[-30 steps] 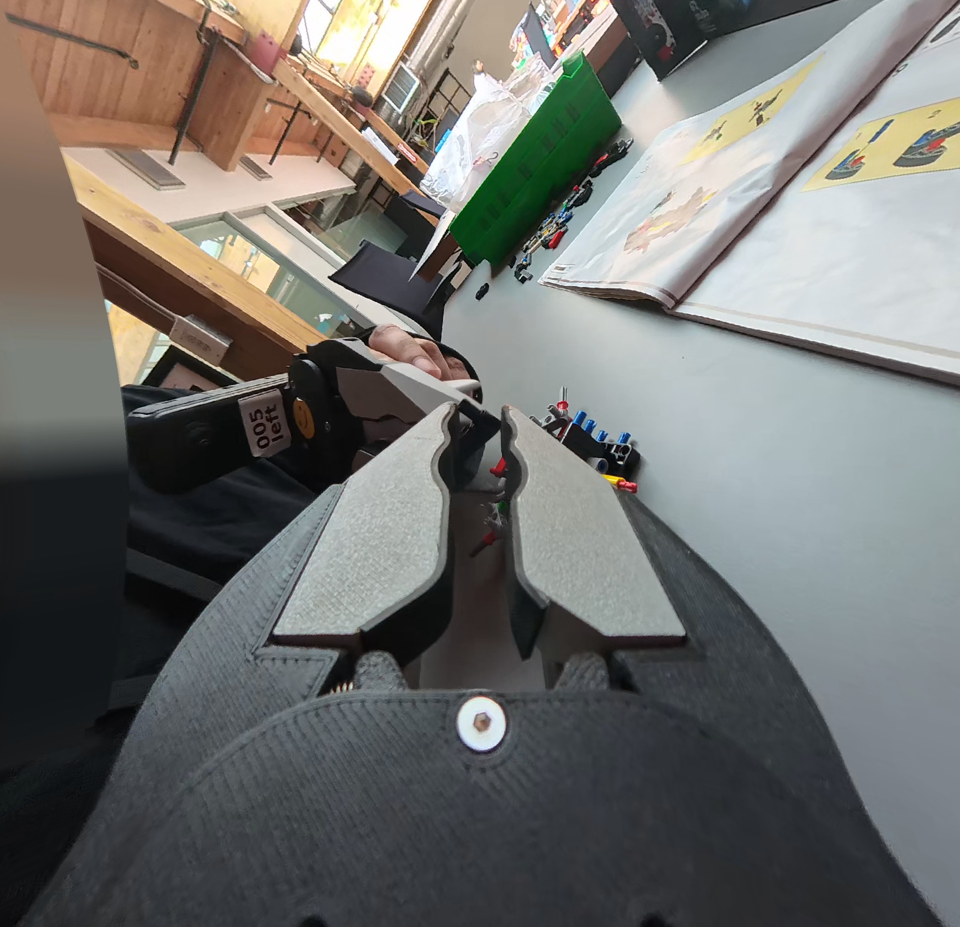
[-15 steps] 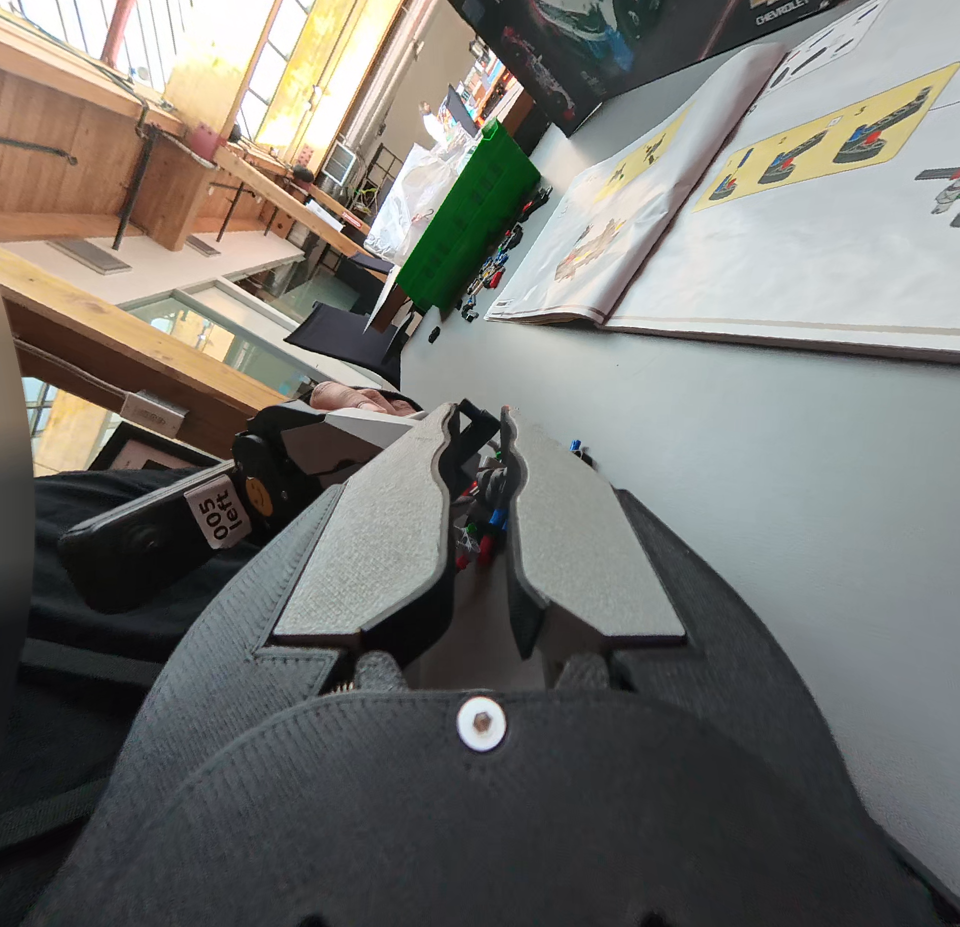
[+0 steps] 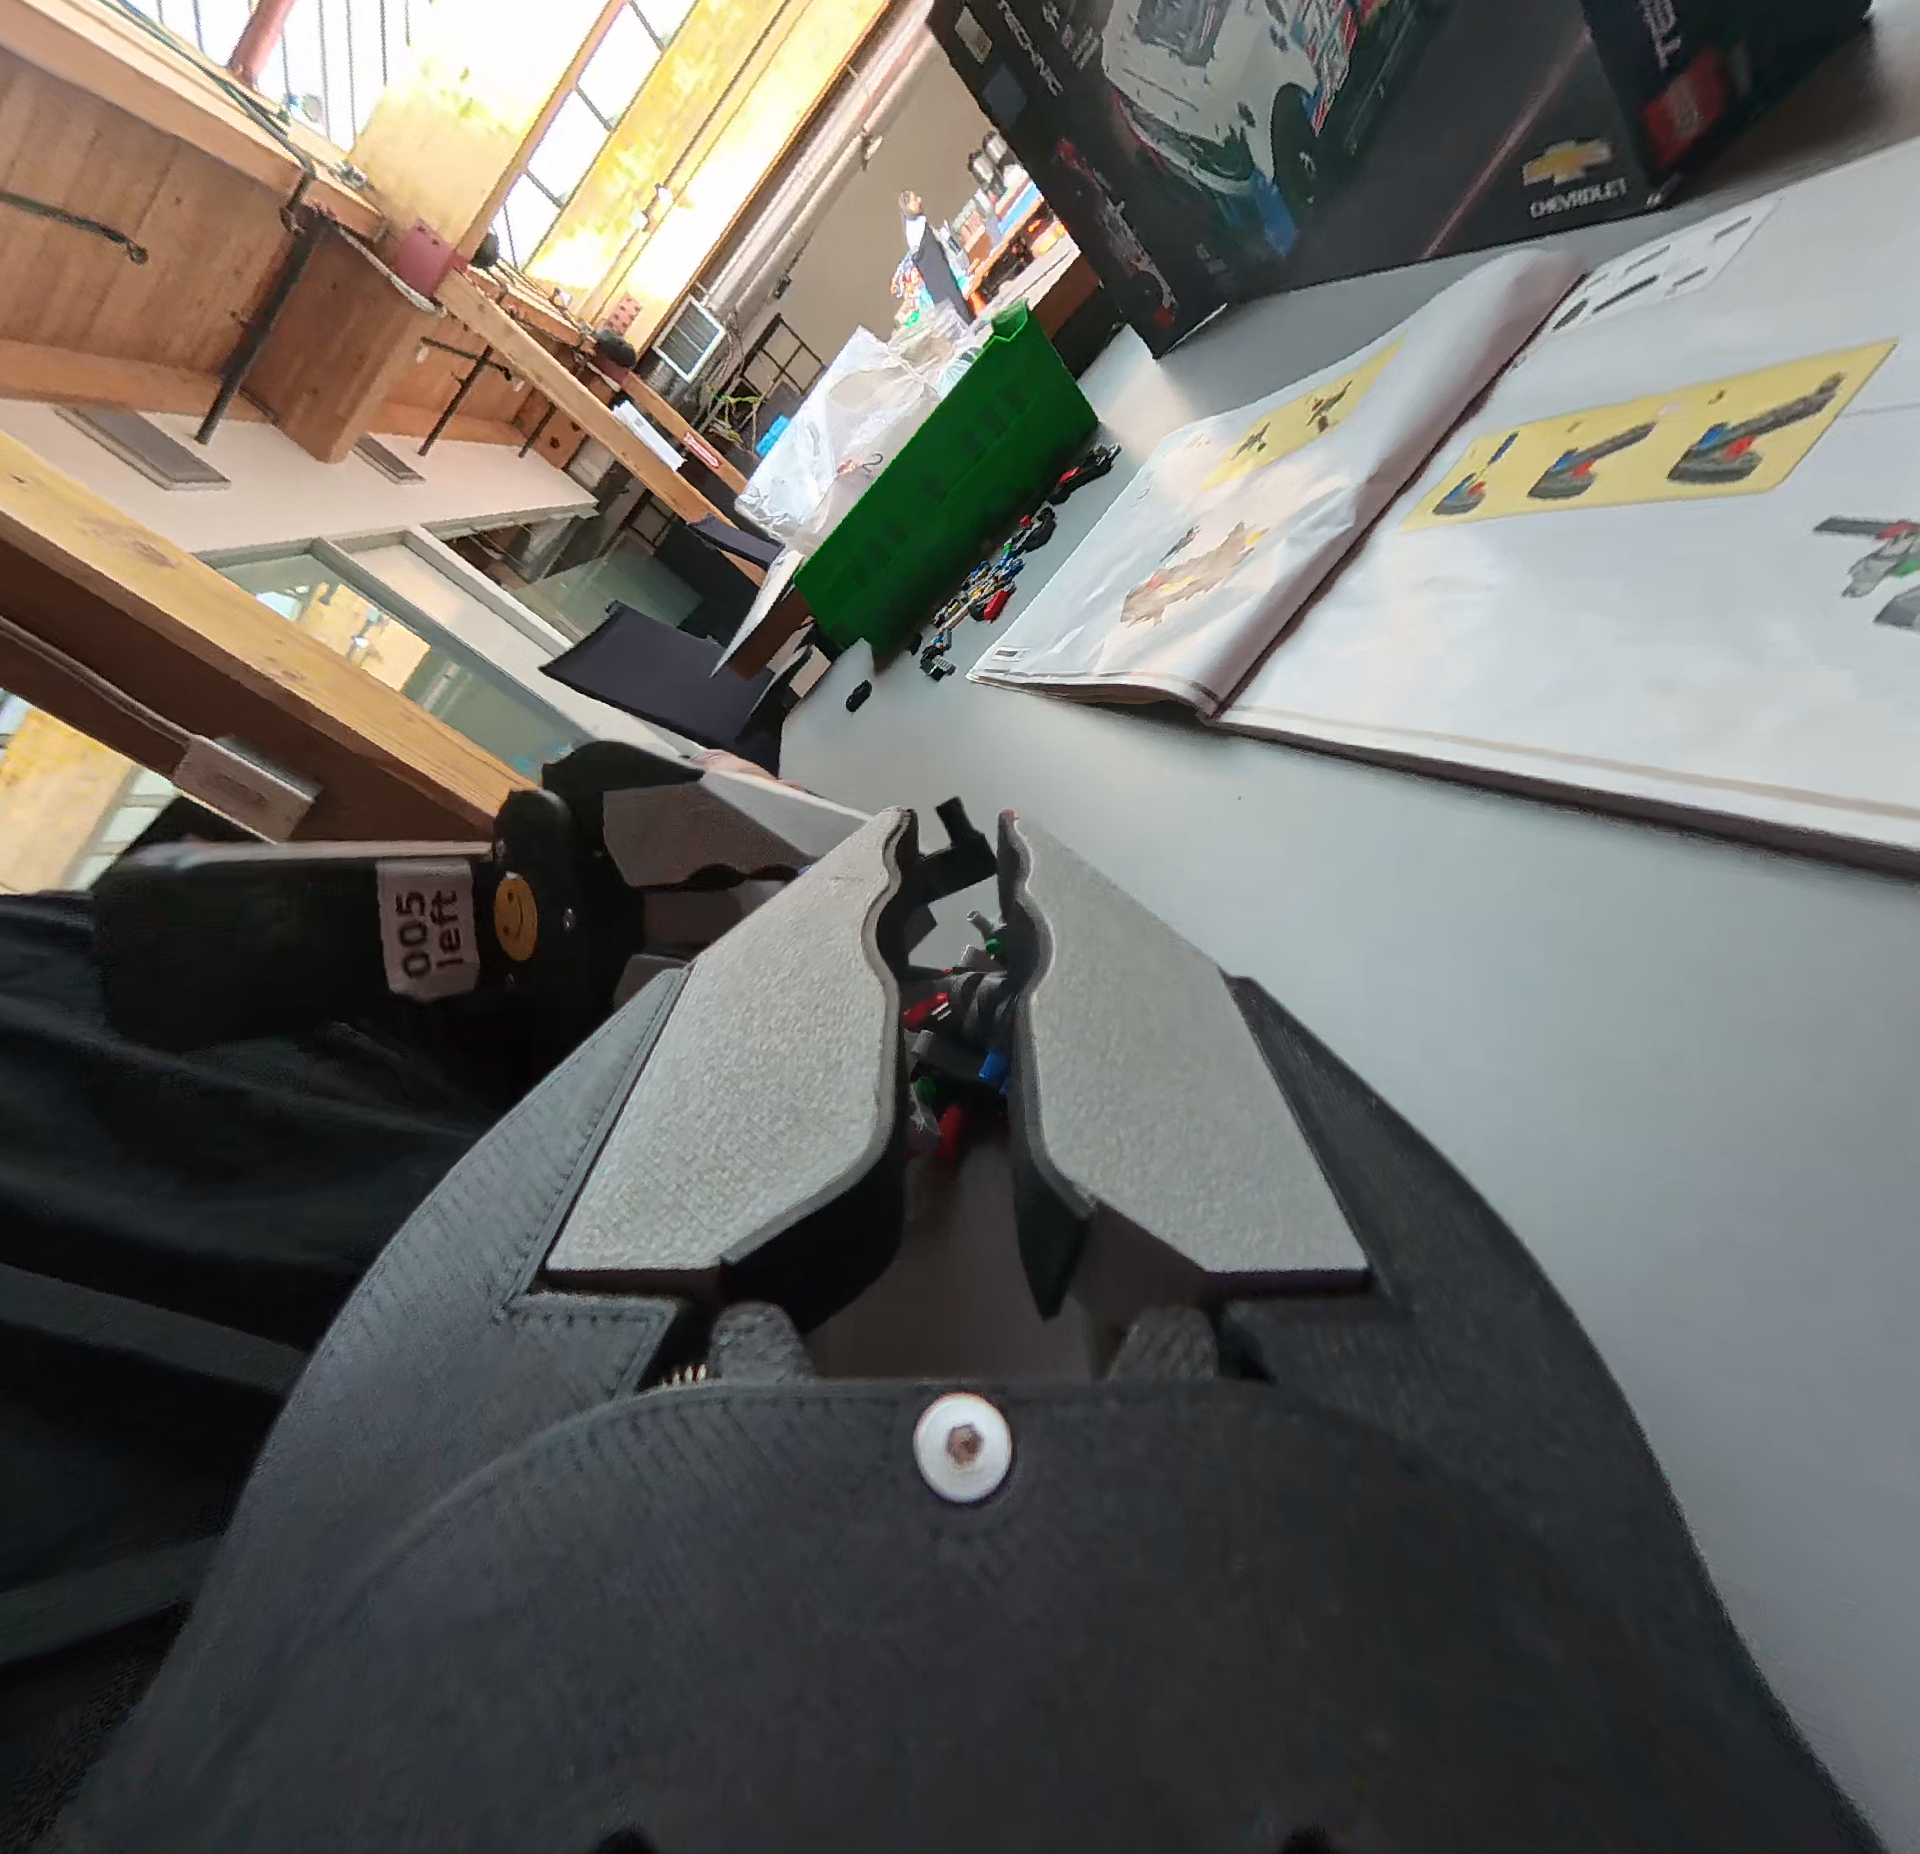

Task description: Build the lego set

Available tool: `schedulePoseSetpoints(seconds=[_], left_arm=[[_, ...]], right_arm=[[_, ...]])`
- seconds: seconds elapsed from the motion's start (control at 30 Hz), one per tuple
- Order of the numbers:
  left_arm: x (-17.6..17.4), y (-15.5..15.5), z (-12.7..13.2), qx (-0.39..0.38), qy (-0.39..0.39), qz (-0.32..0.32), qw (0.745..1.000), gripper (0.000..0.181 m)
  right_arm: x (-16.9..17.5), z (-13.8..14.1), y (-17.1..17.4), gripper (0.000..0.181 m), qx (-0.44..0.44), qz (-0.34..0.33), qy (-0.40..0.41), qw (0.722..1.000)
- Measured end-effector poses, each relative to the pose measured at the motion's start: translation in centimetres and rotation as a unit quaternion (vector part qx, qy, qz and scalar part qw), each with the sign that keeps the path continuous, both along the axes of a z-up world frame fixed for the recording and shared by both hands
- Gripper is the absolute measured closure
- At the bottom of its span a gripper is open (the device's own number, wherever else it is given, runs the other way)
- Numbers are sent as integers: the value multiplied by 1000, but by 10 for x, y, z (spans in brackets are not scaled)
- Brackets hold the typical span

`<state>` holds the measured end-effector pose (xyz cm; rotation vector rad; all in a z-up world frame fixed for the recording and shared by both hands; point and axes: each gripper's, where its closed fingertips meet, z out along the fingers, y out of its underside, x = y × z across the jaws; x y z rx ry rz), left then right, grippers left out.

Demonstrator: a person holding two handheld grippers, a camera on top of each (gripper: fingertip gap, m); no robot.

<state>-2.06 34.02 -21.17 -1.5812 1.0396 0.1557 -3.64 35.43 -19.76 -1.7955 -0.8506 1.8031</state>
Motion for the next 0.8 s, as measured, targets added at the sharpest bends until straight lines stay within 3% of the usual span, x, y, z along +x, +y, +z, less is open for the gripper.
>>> schedulePoseSetpoints(seconds=[0.1,0.17,0.27,0.33,0.47,0.53,0.63,0.7,0.8], left_arm=[[-2,0,8,-103,-157,-24,982,164],[-3,-2,16,-197,-283,-53,937,164],[-5,-7,32,-332,-454,-104,820,164],[-9,-8,40,-391,-536,-124,737,164],[-8,-12,34,-469,-606,-132,629,164],[-4,-15,29,-490,-614,-132,605,164],[0,-18,25,-505,-616,-129,591,164],[2,-19,25,-508,-614,-127,590,164],[2,-20,28,-509,-614,-132,588,164]], right_arm=[[5,6,7,159,58,-25,-7,998],[11,12,11,151,116,-35,-15,993],[17,18,3,143,243,-11,-39,969],[18,15,-2,146,344,-5,-73,936],[16,3,-5,148,491,-26,-153,857],[13,1,-12,145,531,-20,-165,831],[10,-2,-20,154,577,-16,-170,798],[9,-1,-25,171,598,-17,-165,784],[10,4,-25,177,620,-30,-156,768]])
